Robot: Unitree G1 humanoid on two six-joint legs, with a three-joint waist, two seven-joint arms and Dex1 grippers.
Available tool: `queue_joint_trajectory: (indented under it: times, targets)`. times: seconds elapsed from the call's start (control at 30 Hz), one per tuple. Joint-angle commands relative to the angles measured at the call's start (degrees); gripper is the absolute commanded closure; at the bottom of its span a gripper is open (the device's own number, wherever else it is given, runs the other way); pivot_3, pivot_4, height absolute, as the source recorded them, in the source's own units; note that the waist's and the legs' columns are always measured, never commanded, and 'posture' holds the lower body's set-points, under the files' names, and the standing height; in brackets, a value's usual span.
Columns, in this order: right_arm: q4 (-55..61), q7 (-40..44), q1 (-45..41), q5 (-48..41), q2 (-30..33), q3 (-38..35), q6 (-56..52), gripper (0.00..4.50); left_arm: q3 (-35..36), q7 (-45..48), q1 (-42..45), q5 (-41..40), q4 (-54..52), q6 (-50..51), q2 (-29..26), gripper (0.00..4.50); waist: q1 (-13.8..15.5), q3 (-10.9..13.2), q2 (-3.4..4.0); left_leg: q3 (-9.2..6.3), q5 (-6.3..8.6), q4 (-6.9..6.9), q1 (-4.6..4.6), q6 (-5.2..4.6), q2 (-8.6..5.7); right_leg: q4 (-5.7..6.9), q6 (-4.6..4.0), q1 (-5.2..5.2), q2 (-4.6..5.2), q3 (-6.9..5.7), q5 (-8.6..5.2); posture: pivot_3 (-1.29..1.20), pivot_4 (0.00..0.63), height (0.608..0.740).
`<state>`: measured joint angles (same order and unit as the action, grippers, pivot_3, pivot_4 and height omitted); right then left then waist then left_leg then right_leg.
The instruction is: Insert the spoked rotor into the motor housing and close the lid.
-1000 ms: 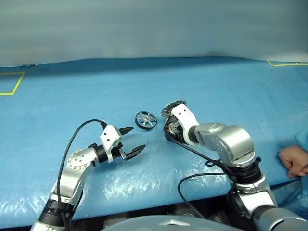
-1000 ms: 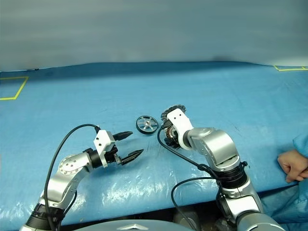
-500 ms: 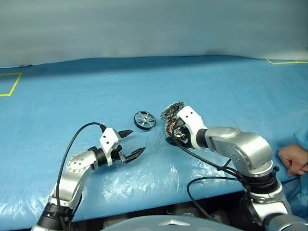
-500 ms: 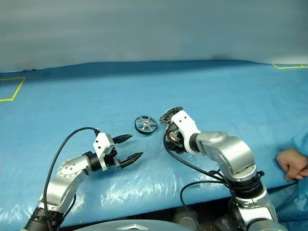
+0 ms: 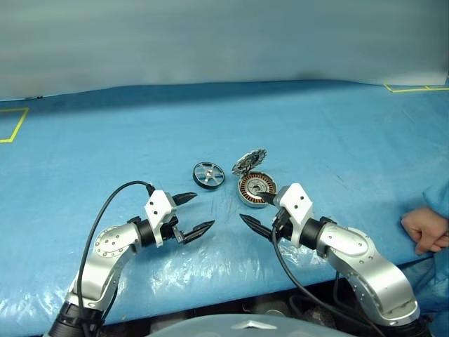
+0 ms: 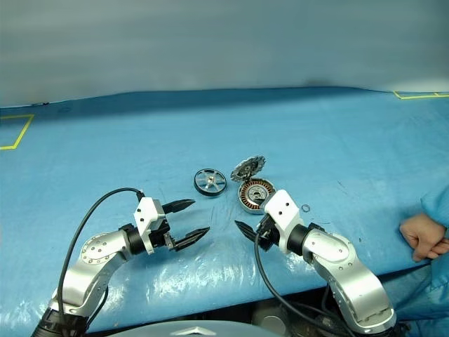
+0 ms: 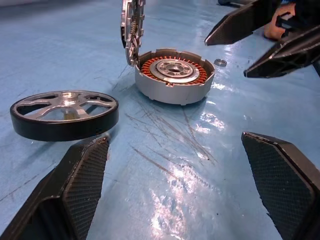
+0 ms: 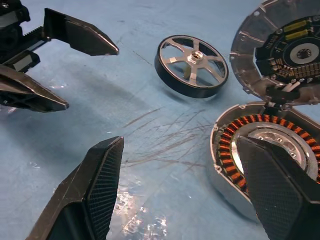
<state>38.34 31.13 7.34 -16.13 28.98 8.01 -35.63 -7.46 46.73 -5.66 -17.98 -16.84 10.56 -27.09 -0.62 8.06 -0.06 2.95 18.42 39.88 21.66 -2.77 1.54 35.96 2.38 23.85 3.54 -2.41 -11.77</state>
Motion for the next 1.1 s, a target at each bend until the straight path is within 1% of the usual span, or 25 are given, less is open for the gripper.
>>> queue_joint_trajectory:
  times: [0.03,0.17,0.27,0.33,0.4,0.53,0.7,1.1]
  targets:
    - [-2.1,-6.4,1.9,2.7,-4.7,-2.9,5.8,0.74,-1.3,-0.4,-0.3,0.2,-2.7,-1.3,0.8,0.00,0.1,0.0,-0.05,-0.02,0.00,0.01,-0.03,-0.01,0.00,0.00,0.00,-0.02,0.00,-0.01,0.00,0.00,0.150,0.740]
    - [-5.0,-11.4,3.4,7.7,-6.4,-4.9,10.5,0.74,-1.7,-0.7,0.1,0.8,-1.9,-1.5,1.2,0.00,0.2,0.0,-0.04,0.01,-0.01,0.04,-0.04,-0.01,-0.04,0.02,0.03,-0.02,0.02,0.04,0.02,0.00,0.150,0.740]
    - [-7.2,-13.0,3.7,8.0,-7.1,-8.3,12.2,0.74,-1.9,0.0,0.5,0.5,-1.4,-1.5,1.0,0.00,0.2,0.0,-0.01,0.00,-0.03,0.03,-0.04,0.02,-0.02,0.04,-0.01,0.00,0.00,0.04,0.02,0.00,0.150,0.740]
    - [-8.9,-15.0,3.4,7.4,-8.4,-11.2,11.7,0.74,-2.0,0.4,1.0,0.6,-0.7,-1.7,1.1,0.00,0.2,0.0,-0.01,-0.01,-0.12,0.03,-0.04,0.19,-0.01,0.05,-0.05,-0.01,-0.03,0.03,0.00,0.00,0.150,0.740]
    - [-10.9,-17.1,3.0,8.6,-9.3,-12.6,11.3,0.74,-2.2,0.6,1.6,0.8,0.0,-2.1,1.2,0.00,0.3,0.0,-0.01,0.00,-0.12,0.03,-0.04,0.19,-0.01,0.05,-0.07,-0.01,-0.03,0.03,-0.01,0.00,0.150,0.740]
    - [-10.0,-16.0,3.5,6.2,-10.8,-13.1,10.6,0.74,-2.5,1.4,2.3,0.7,1.0,-2.7,1.3,0.00,0.3,0.0,0.01,0.03,-0.05,0.02,-0.03,0.08,-0.01,0.04,-0.07,0.00,-0.02,0.04,-0.01,0.00,0.150,0.740]
    - [-9.2,-15.2,4.0,6.4,-10.6,-12.0,10.3,0.74,-2.5,1.6,2.5,1.2,1.6,-2.8,1.2,0.00,0.2,0.0,0.03,0.03,-0.01,0.01,-0.04,-0.01,0.00,0.04,-0.07,0.00,-0.02,0.05,-0.01,0.00,0.150,0.740]
    - [-10.3,-14.9,3.3,6.5,-10.2,-13.0,10.0,0.74,-2.6,1.5,2.4,1.1,2.2,-3.4,1.5,0.00,0.2,0.0,0.03,0.02,0.00,0.01,-0.04,-0.01,0.00,0.04,-0.07,-0.01,-0.02,0.05,-0.01,0.00,0.150,0.740]
